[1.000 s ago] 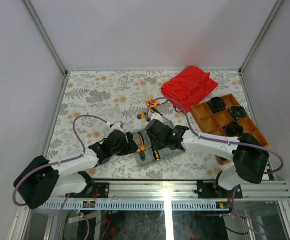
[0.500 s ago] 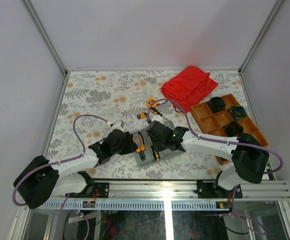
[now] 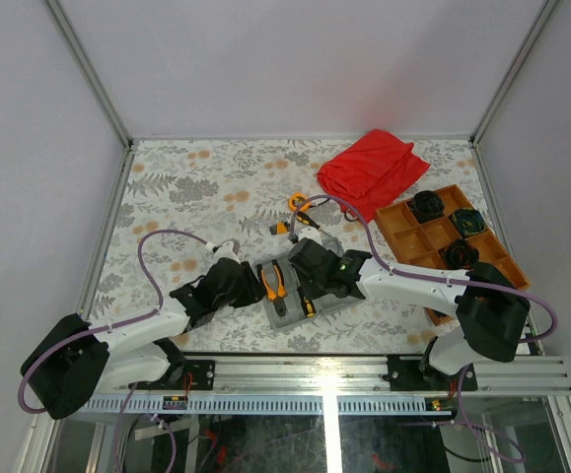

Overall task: Sort the tools into containers
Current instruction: Place the screwdriver in the storage box, then pick up the screwdriver from the center of the board.

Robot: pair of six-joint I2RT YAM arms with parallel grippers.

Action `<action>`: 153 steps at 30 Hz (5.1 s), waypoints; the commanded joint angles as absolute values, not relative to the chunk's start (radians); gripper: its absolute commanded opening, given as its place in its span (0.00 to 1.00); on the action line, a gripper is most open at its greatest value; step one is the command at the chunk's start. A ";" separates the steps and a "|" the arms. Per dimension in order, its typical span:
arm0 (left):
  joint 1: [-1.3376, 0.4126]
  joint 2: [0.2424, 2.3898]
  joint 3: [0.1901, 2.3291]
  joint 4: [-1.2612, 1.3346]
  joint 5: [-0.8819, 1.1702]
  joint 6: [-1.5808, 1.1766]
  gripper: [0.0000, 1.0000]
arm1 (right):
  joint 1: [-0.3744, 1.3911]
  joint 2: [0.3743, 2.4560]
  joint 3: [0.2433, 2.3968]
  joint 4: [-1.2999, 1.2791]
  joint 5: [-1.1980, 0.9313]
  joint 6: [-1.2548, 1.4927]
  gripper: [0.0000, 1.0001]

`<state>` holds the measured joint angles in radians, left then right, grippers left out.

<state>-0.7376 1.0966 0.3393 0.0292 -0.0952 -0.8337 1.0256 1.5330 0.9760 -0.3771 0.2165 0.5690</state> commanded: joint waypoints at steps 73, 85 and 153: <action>-0.726 1.212 0.355 0.027 -0.088 -0.769 0.15 | 1.002 1.949 1.099 -0.497 0.071 0.597 0.00; -0.726 1.222 0.368 0.026 -0.081 -0.745 0.00 | 1.107 2.195 1.058 -0.384 -0.061 0.634 0.00; -0.722 0.804 0.821 -0.611 -0.107 -0.466 0.54 | 0.543 2.158 1.645 -0.510 -0.205 -0.282 0.60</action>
